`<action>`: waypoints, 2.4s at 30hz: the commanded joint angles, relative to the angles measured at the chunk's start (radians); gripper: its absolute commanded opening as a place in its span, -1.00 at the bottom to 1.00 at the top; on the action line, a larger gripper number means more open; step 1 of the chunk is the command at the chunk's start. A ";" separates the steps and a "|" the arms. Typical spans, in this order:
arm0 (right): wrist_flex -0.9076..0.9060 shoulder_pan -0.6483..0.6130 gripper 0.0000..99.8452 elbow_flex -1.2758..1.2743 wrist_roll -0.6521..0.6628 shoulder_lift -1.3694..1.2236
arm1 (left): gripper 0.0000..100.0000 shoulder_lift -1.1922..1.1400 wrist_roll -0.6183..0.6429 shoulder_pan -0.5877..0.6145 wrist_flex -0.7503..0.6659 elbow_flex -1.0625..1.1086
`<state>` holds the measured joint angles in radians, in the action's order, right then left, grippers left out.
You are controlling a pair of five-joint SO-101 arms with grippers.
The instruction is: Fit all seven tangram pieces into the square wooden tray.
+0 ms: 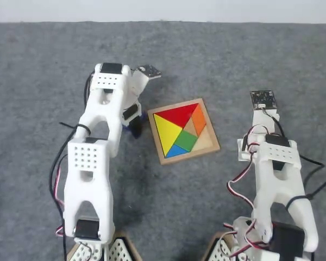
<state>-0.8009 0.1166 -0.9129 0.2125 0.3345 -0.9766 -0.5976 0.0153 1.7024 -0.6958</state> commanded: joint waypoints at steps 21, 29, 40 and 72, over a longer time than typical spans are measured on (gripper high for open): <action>-0.001 0.004 -0.38 0.048 -0.008 0.038 | -0.97 0.387 -0.020 0.006 0.005 0.249; -0.001 0.004 -0.38 0.048 -0.008 0.038 | -0.87 0.476 0.184 0.028 -0.150 0.265; -0.001 0.004 -0.38 0.048 -0.008 0.038 | -0.61 0.221 0.408 -0.100 -0.408 0.205; -0.001 0.004 -0.38 0.048 -0.006 0.038 | -0.74 0.635 0.012 0.121 -0.175 0.831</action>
<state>-0.8009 0.1166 -0.9129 0.2125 0.3345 -0.6314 -0.4948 0.0967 1.6471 -0.1926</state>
